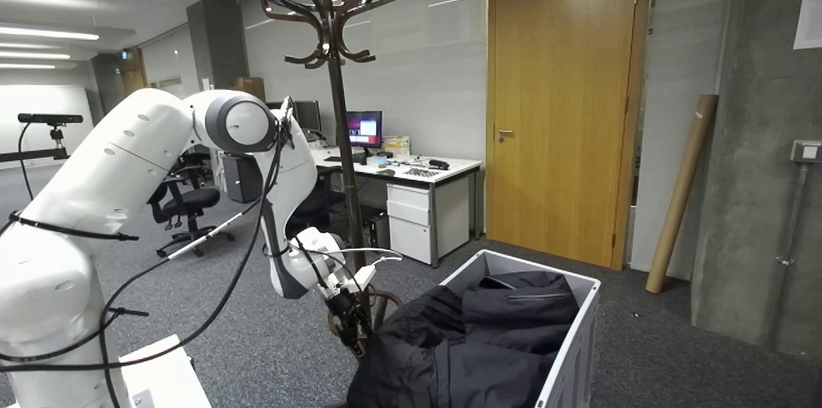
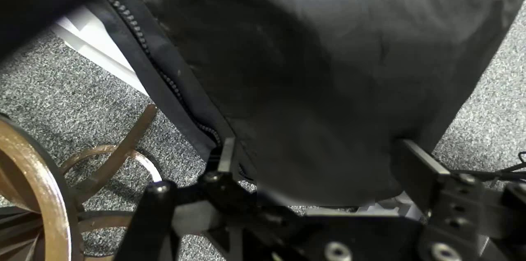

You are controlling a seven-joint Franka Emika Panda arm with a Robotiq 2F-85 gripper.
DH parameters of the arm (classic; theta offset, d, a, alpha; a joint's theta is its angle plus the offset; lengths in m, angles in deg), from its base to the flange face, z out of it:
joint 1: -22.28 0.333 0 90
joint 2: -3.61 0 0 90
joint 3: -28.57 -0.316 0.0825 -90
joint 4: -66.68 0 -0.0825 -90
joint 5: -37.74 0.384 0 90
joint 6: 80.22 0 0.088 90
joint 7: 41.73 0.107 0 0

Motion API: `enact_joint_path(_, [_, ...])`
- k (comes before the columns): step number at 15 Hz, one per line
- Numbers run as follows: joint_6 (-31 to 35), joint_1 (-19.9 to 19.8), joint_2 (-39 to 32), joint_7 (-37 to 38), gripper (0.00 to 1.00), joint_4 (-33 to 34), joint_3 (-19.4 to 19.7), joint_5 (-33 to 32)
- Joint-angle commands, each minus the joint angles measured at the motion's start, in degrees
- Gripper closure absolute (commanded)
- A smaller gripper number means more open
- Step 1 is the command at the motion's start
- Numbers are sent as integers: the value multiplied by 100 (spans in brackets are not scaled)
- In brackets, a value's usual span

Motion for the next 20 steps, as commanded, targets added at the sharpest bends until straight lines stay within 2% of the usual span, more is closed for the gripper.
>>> enact_joint_path(1, [-218, 80, -192, 11, 0, 151, 78, -165])
enact_joint_path(5, [-555, 118, -353, 33, 0, 241, 74, -110])
enact_joint_path(6, [-638, 110, -385, 24, 25, 264, 60, -66])
enact_joint_path(7, [-699, 106, -406, 5, 26, 279, 52, -63])
enact_joint_path(8, [-764, 103, -421, -13, 32, 289, 41, -49])
enact_joint_path(16, [-886, 72, -361, -19, 95, 329, -12, 125])
enact_joint_path(17, [-894, 60, -312, 16, 100, 306, -27, 199])
enact_joint_path(20, [-885, 38, -122, 211, 100, 255, -24, 372])
